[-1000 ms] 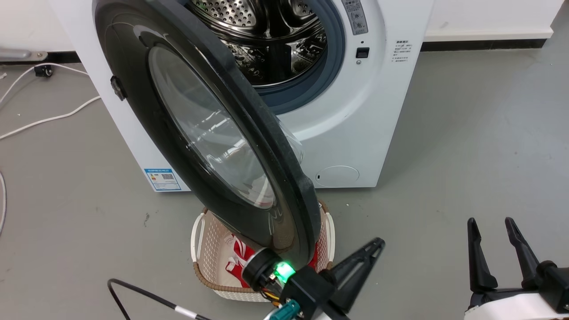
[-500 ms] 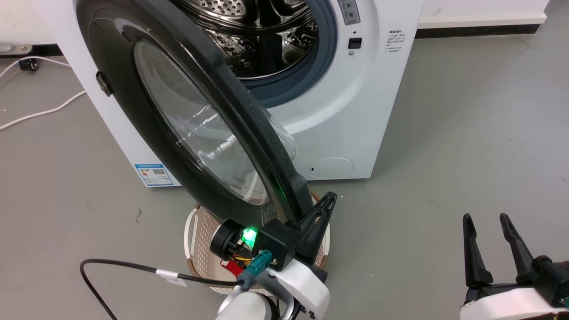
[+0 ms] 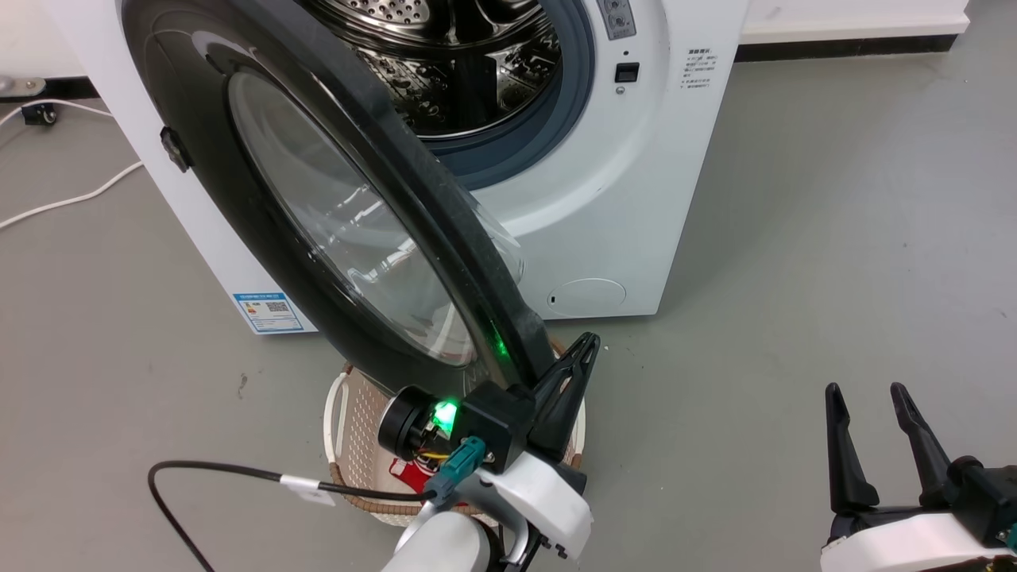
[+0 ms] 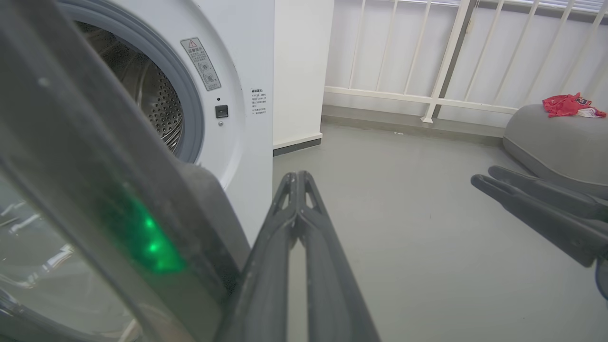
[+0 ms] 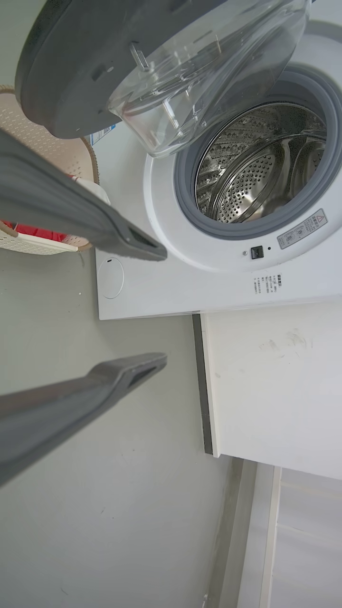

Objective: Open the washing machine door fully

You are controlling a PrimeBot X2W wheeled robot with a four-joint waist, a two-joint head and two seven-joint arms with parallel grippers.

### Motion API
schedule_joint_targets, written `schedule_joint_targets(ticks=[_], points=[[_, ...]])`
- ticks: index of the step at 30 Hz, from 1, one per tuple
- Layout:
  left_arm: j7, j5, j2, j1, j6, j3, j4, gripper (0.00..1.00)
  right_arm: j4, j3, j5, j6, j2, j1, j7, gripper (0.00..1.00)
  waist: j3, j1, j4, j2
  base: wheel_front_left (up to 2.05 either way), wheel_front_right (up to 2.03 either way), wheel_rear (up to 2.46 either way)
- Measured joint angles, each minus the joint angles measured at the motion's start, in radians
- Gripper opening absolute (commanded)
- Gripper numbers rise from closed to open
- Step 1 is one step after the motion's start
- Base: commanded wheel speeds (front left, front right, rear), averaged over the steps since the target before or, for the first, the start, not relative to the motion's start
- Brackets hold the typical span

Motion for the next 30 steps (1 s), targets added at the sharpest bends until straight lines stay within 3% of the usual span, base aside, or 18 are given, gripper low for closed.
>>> schedule_joint_targets(ticks=[8,23,30], points=[[-0.003,-0.01,0.018,0.065,0.038,0.015,-0.05,0.0,0.002,-0.008,0.001,0.0,0.0,0.008,0.001,1.0,-0.023,0.0,0.016,0.0,0.0,0.0,0.0],[0.008,-0.007,0.065,0.168,0.092,0.014,-0.173,0.0,-0.009,-0.017,0.003,0.0,0.0,0.029,0.01,1.0,-0.047,0.0,0.115,0.0,0.0,0.0,0.0],[0.024,-0.004,0.091,0.231,0.146,0.031,-0.234,0.0,-0.012,-0.017,0.003,0.0,0.0,0.029,0.01,1.0,-0.044,0.0001,0.155,0.0,0.0,0.0,0.0]])
